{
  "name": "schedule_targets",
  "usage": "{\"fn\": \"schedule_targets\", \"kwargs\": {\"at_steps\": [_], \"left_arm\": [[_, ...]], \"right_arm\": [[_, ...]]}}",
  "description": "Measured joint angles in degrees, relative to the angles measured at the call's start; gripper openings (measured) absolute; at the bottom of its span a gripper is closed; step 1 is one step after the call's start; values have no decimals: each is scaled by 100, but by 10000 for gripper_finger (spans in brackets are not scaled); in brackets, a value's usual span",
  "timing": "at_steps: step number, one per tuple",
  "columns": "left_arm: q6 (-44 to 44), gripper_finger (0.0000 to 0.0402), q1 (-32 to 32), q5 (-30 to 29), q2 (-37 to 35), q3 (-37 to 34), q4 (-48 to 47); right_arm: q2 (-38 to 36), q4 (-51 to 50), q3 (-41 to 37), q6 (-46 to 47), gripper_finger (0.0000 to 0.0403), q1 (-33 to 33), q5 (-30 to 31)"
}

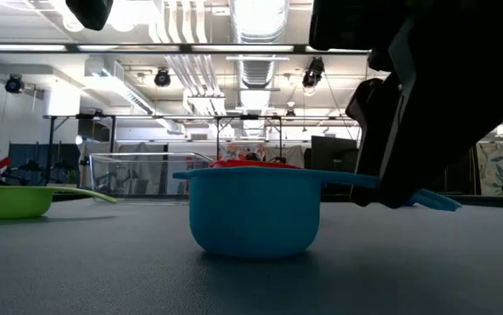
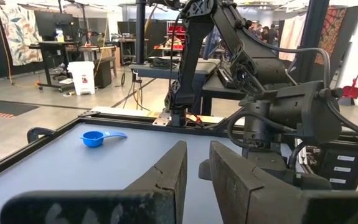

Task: Nest measuring cups in basket
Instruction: Stack the light blue measuring cup on top of the red measuring cup

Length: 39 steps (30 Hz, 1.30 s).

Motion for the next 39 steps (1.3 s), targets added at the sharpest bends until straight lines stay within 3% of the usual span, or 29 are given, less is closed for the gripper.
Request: {"fn": "schedule_targets", "kwargs": {"at_steps": [12,20,30,39], "left_arm": [[-4,52,0,2,0,0,-2],[-26,52,0,2,0,0,-2],[-26,52,0,2,0,0,-1],[-26,52,11,2,0,0,0]], "right_arm": [[0,2,0,5,127,0,-42],[0,2,0,50,147,0,-44],[-55,-12,3,68,138,0,-88],[-92,-704,622,-243,138,-1,-139]]}}
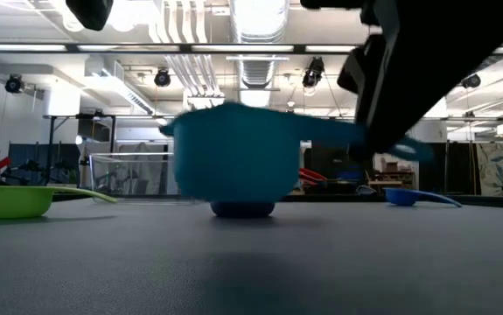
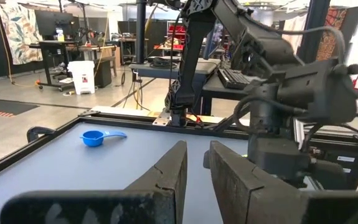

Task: Nest measuring cups in basket
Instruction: Stack the light blue measuring cup on top of the red measuring cup

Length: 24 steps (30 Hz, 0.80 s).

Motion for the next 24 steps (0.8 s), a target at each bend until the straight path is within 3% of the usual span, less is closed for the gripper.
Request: {"fn": "schedule_targets", "kwargs": {"at_steps": [9,24], "left_arm": [[0,52,11,0,0,0,0],[19,52,11,-1,0,-3,-300]], "right_arm": [[-100,-887,517,-543,142,-234,608],[-706,-1018,417,-1958,143,-1815,741]]}}
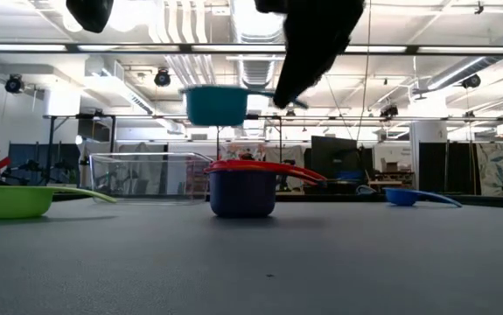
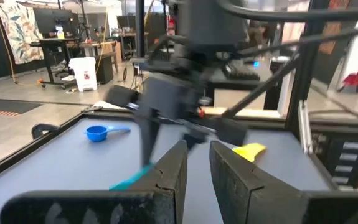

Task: Nest measuring cups in basket
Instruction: Stack the light blue measuring cup on top of the red measuring cup

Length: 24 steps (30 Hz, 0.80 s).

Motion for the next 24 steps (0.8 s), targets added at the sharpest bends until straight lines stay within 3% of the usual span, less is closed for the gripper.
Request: {"fn": "schedule_targets", "kwargs": {"at_steps": [8,18,24], "left_arm": [[189,52,0,-77,0,-3,-91],[667,52,188,-93,-108,29,-63],[687,52,315,-95,-168,29,-39]], "right_arm": [[2,-11,-352,-186,143,-651,-588],[4,78,-685,-183,146,-679,-871],[-64,98,-685,-95,181,-673,-952]]}}
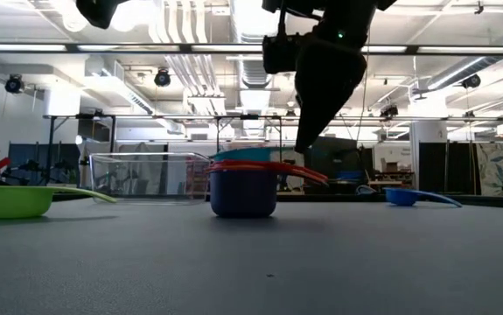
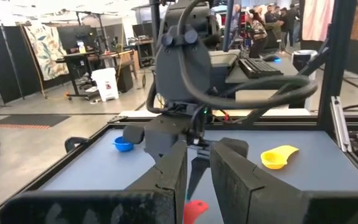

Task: Nest measuring cups in basket
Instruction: Stack the light blue measuring cup on top of the red measuring cup, then stack the green measuring cup on top of the light blue measuring cup

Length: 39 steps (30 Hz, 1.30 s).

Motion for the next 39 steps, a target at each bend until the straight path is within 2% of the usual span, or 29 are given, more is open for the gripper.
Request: {"fn": "schedule_targets", "kwargs": {"at_steps": [6,9,12,15,18,22,25,27,29,34,39], "left_arm": [[-37,52,26,0,18,0,-7],[-43,52,24,0,31,-2,-17],[-167,52,24,2,31,-19,-97],[-444,52,37,5,31,-28,-324],[-685,52,162,7,35,-28,-506],[-1249,52,415,7,35,-31,-725],[-1526,52,619,8,26,0,-1074],[-1676,52,822,11,-51,148,-1610],[-2002,52,1070,85,-214,493,-2658],[-3354,52,1803,1130,-351,1829,-6356],[-3555,52,2324,2281,-141,2914,-8518]], "right_arm": [[-173,-92,0,130,232,18,54],[-498,0,-105,430,246,241,124],[-1020,277,-460,619,248,777,685],[-1658,796,-1053,757,243,1320,1493],[-2288,1929,-1878,661,236,1786,2217],[-3011,2979,-2997,585,230,2122,2469],[-3469,3863,-3781,345,227,2206,2902],[-3734,4245,-4221,245,226,2218,3047],[-3969,4410,-4536,252,226,2214,3047],[-4491,4502,-5026,287,226,2214,3128],[-4736,4498,-5142,284,226,2199,3420]]}}
